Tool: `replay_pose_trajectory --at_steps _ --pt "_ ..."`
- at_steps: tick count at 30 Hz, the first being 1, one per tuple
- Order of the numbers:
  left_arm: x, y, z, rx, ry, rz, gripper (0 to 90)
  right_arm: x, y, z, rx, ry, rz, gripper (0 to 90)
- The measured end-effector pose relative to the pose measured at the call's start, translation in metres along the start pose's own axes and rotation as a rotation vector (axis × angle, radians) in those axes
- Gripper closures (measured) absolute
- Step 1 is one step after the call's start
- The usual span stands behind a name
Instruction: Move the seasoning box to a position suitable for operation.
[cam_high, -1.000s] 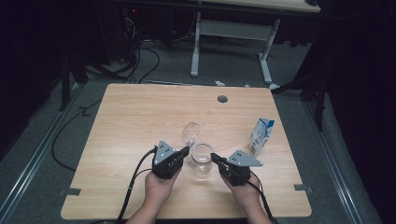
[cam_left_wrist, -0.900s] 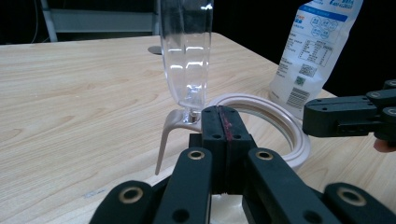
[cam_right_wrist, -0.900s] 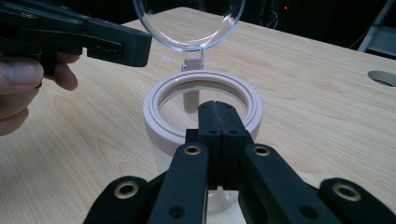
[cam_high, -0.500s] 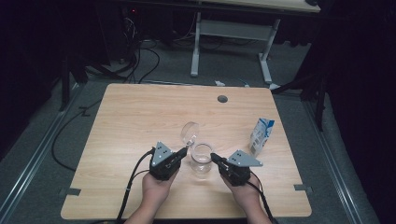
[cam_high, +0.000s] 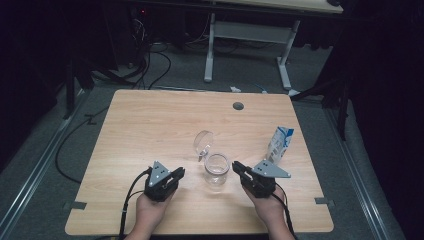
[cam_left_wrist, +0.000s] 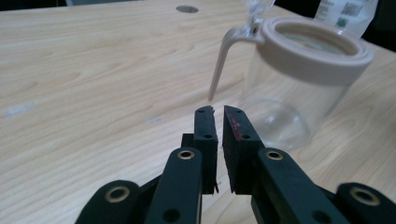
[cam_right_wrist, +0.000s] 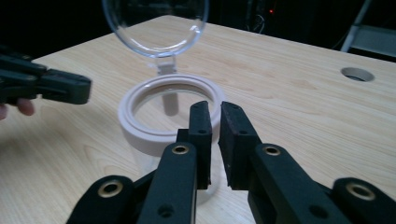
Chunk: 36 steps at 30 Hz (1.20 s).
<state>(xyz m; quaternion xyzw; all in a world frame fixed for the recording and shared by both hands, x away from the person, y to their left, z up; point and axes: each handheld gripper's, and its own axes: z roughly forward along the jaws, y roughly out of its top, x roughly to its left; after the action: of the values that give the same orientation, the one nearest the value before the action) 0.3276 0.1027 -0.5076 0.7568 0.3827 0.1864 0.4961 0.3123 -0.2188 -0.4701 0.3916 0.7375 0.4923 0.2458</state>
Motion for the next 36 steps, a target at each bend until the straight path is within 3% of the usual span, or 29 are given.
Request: replay_pose_trajectory --at_steps 13,16,24,36 --pt "0.03 -0.026 -0.027 0.032 0.033 0.006 74.9 -0.024 -0.016 -0.021 0.034 -0.097 0.048 76.3" --pt "0.033 -0.027 -0.031 0.031 0.055 0.017 73.1 -0.029 -0.021 -0.027 0.04 -0.124 0.059 73.6" --pt "0.036 -0.028 -0.032 0.021 0.045 0.008 72.7 -0.043 -0.04 -0.045 0.085 -0.223 0.079 68.6" --pt "0.044 -0.032 -0.044 0.01 0.097 -0.008 65.4 -0.071 -0.044 -0.048 0.081 -0.335 0.102 57.4"
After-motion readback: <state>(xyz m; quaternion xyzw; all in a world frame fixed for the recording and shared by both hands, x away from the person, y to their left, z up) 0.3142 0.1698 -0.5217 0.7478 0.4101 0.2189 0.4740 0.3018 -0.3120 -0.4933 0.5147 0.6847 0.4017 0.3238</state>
